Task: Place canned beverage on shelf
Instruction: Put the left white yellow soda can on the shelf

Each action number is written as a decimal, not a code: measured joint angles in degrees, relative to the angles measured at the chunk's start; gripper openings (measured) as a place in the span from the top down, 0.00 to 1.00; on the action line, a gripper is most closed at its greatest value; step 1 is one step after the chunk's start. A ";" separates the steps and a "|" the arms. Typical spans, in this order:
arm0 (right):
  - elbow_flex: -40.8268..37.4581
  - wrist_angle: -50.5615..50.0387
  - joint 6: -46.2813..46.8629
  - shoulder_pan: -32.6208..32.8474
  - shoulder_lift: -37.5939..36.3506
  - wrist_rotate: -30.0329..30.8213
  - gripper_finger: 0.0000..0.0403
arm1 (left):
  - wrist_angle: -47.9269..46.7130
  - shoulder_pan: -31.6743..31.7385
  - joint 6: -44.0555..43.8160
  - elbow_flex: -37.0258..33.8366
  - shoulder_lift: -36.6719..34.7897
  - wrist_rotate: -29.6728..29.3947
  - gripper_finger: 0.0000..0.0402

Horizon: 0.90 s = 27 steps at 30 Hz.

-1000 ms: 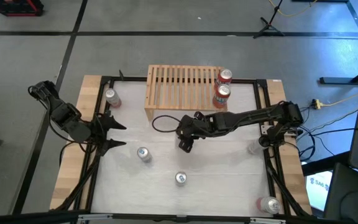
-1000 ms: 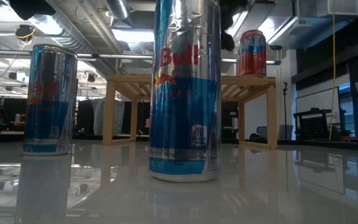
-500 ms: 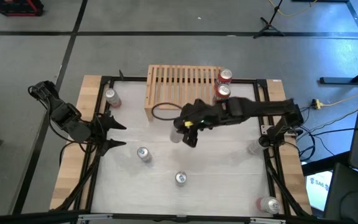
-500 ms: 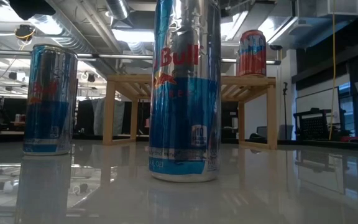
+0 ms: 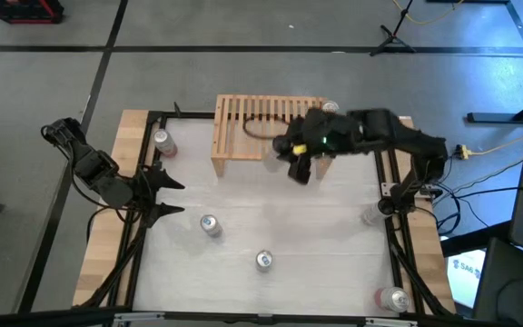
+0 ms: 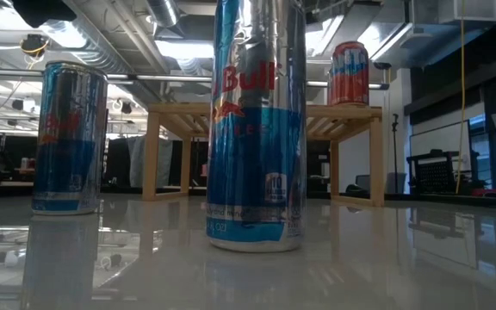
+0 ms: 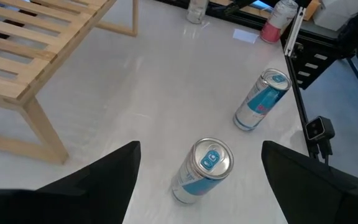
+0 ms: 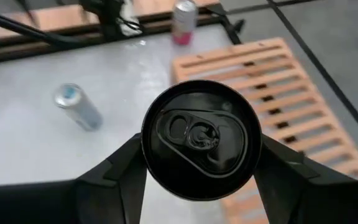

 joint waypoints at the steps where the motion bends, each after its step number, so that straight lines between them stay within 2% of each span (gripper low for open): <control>1: 0.50 -0.95 -1.22 -1.59 0.00 -0.66 0.45 | 0.00 0.00 0.00 0.00 0.00 0.17 0.19; 6: 0.76 -5.97 -7.29 -10.54 0.00 -6.77 0.45 | 0.00 -0.02 0.00 0.00 0.02 0.23 0.19; 11: 0.09 -5.62 -15.26 -17.23 -0.01 -10.86 0.45 | 0.08 -0.02 -0.05 0.00 0.02 0.27 0.19; 20: 0.06 -5.56 -25.20 -24.71 0.24 -19.88 0.45 | 1.82 0.00 -0.04 0.00 0.00 0.12 0.19; 27: -0.39 -5.72 -29.98 -29.63 0.24 -24.07 0.45 | 1.81 -0.02 -0.03 0.00 0.01 -0.06 0.19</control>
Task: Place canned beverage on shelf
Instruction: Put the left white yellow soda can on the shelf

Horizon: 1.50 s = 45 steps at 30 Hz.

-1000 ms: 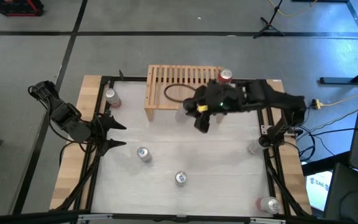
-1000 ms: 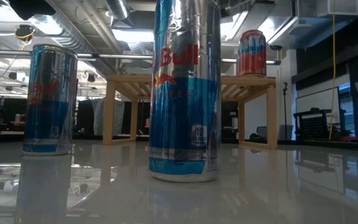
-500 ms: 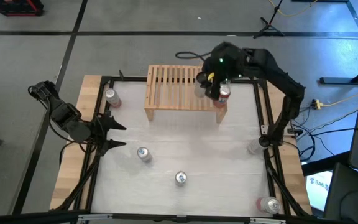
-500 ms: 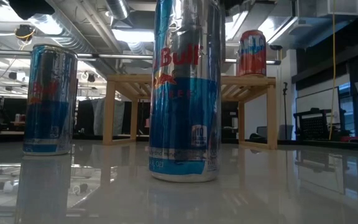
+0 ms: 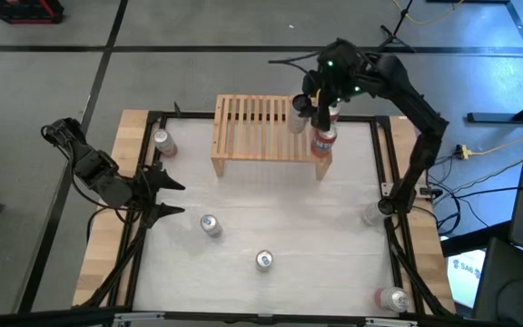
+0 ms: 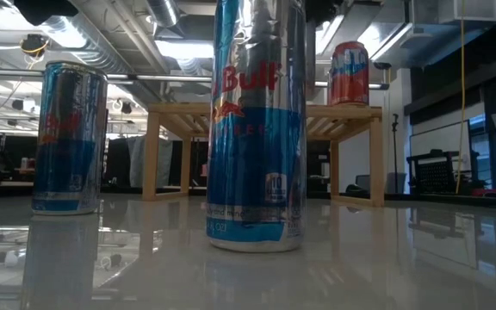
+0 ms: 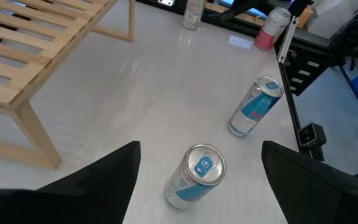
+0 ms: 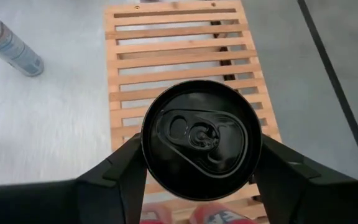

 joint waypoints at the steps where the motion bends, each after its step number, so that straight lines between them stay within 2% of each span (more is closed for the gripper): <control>1: -0.58 0.19 -0.65 -0.72 -0.02 -0.87 0.45 | -0.01 0.02 0.01 0.00 -0.01 -0.01 0.19; 10: -7.40 3.10 -3.86 -4.09 0.02 -5.58 0.44 | -0.01 0.02 -0.03 0.00 0.01 -0.46 0.19; 16: -10.63 5.19 -5.03 -4.28 0.02 -6.37 0.45 | 0.87 0.00 0.01 0.00 0.01 -2.37 0.19; 40: -10.87 4.92 -5.10 -4.28 -0.13 -6.23 0.43 | 1.28 0.01 0.03 0.00 0.01 -2.81 0.19; 45: -10.90 4.60 -4.97 -4.26 -0.37 -5.63 0.33 | 1.36 0.01 0.03 0.00 0.00 -2.81 0.19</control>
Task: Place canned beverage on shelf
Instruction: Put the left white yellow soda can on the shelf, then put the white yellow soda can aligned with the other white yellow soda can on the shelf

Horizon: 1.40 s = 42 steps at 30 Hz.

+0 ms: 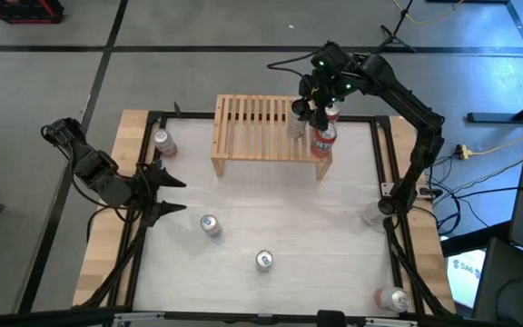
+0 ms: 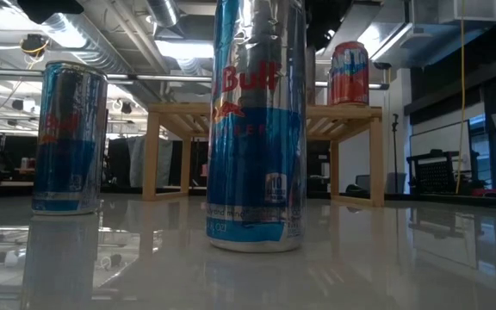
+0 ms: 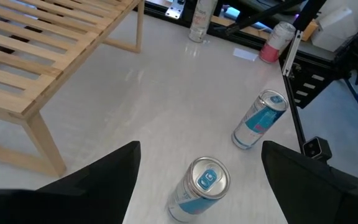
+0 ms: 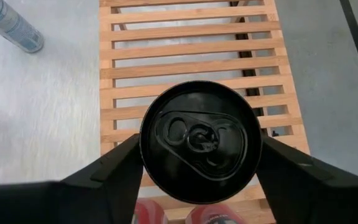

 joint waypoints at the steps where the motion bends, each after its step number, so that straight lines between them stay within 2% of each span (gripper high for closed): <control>1: 0.00 0.02 0.00 0.03 -0.05 0.40 0.30 | 0.00 -0.01 -0.02 0.00 0.00 0.00 0.19; 5: 0.00 0.39 0.03 0.02 -0.64 0.52 0.20 | 0.02 0.01 0.00 0.00 0.01 -0.02 0.19; 9: 0.35 1.42 0.03 0.02 -0.94 0.72 0.15 | 0.00 0.01 0.00 0.00 0.01 -0.04 0.19; 15: 5.38 0.66 1.10 0.04 -1.11 2.27 0.13 | 0.03 -0.01 4.72 0.00 -0.01 -0.09 0.19; 20: 11.21 -0.55 5.34 0.90 -1.11 2.02 0.13 | 0.06 0.00 4.47 0.00 -0.01 -0.16 0.19; 22: 13.34 -1.55 8.54 2.35 -1.13 0.67 0.13 | 0.47 0.00 1.63 0.00 -0.01 0.62 0.19; 26: 12.55 -2.11 15.66 8.24 -3.09 -1.41 0.13 | 0.44 -0.01 -0.04 0.00 0.01 0.69 0.19; 37: 12.55 -4.29 41.63 28.77 -4.00 4.18 0.13 | 0.46 0.00 1.41 0.02 -0.01 4.00 0.19; 39: 12.55 -4.55 46.62 32.99 -4.00 6.16 0.13 | 0.37 0.01 2.05 0.02 -0.01 3.98 0.19; 42: 12.55 -6.90 55.36 39.81 -3.97 14.22 0.13 | 0.24 0.01 2.05 0.02 -0.01 4.02 0.19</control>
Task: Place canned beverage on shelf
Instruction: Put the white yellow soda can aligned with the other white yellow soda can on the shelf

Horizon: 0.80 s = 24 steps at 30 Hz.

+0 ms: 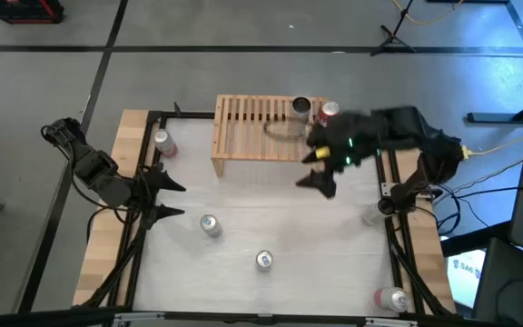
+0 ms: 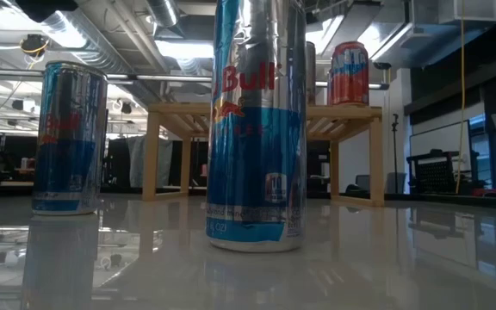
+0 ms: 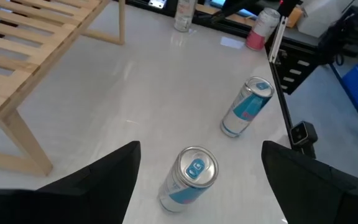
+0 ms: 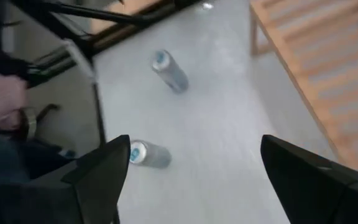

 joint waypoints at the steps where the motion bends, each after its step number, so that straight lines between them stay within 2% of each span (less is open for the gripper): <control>1: 0.00 -1.66 2.65 2.34 0.00 3.15 0.13 | -0.20 0.00 0.00 0.00 0.00 0.00 0.19; 3: -0.01 -6.33 8.85 6.68 0.02 9.21 0.13 | -0.44 0.00 0.07 0.00 0.01 0.00 0.19; 5: -1.27 -6.80 14.28 10.19 -0.22 13.41 0.13 | -0.44 0.00 1.15 0.00 0.00 0.09 0.19; 12: -11.99 -7.06 27.49 16.84 -6.51 20.74 0.13 | -0.46 0.00 4.37 0.00 0.00 0.09 0.19; 20: -38.72 -7.17 43.98 18.37 -24.64 20.26 0.13 | -0.42 0.00 3.21 0.00 0.02 0.09 0.19; 24: -49.58 -7.09 52.50 18.33 -32.48 15.47 0.13 | -0.41 0.00 2.38 0.00 0.02 0.07 0.19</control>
